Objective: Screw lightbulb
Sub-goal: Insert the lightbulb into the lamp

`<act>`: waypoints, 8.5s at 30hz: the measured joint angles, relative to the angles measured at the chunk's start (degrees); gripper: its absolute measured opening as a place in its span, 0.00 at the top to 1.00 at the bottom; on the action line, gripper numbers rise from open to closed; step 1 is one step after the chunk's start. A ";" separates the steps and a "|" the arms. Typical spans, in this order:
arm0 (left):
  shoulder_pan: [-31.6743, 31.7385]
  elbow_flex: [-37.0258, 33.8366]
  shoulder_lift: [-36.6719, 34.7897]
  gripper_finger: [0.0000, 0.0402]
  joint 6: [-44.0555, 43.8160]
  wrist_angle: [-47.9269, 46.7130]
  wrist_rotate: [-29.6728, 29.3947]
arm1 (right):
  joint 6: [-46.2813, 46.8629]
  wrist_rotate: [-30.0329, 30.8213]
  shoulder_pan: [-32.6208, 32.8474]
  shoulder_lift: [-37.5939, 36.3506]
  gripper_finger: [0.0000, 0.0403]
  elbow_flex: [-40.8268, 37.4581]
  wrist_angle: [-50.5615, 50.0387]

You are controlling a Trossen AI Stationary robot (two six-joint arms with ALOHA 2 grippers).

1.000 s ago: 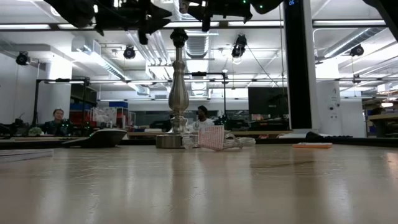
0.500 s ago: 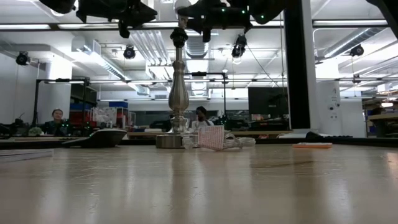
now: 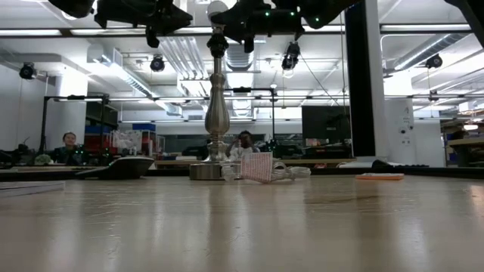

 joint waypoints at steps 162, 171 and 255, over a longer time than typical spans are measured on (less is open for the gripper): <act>-12.90 17.28 6.29 1.00 26.97 -28.08 -12.46 | 1.88 2.08 -0.38 -8.77 1.00 0.00 -14.20; -12.95 17.86 1.57 1.00 26.79 -30.47 -11.43 | 1.02 6.27 -0.60 -10.86 1.00 0.00 -16.70; -13.66 17.62 3.30 1.00 19.62 -28.04 -14.80 | -0.07 7.48 1.97 -11.12 1.00 0.00 -17.40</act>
